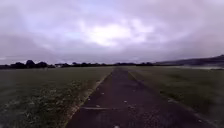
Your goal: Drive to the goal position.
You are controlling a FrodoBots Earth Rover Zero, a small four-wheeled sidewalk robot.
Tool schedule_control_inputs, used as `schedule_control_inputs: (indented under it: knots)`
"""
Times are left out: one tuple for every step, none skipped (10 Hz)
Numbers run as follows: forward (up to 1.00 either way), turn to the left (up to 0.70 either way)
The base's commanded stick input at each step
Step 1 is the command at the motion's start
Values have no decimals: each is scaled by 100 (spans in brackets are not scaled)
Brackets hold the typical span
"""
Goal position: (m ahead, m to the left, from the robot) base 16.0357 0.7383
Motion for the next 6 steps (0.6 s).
schedule_control_inputs:
  knots:
    - [85,0]
    - [85,0]
    - [85,0]
    - [85,0]
    - [85,0]
    - [85,0]
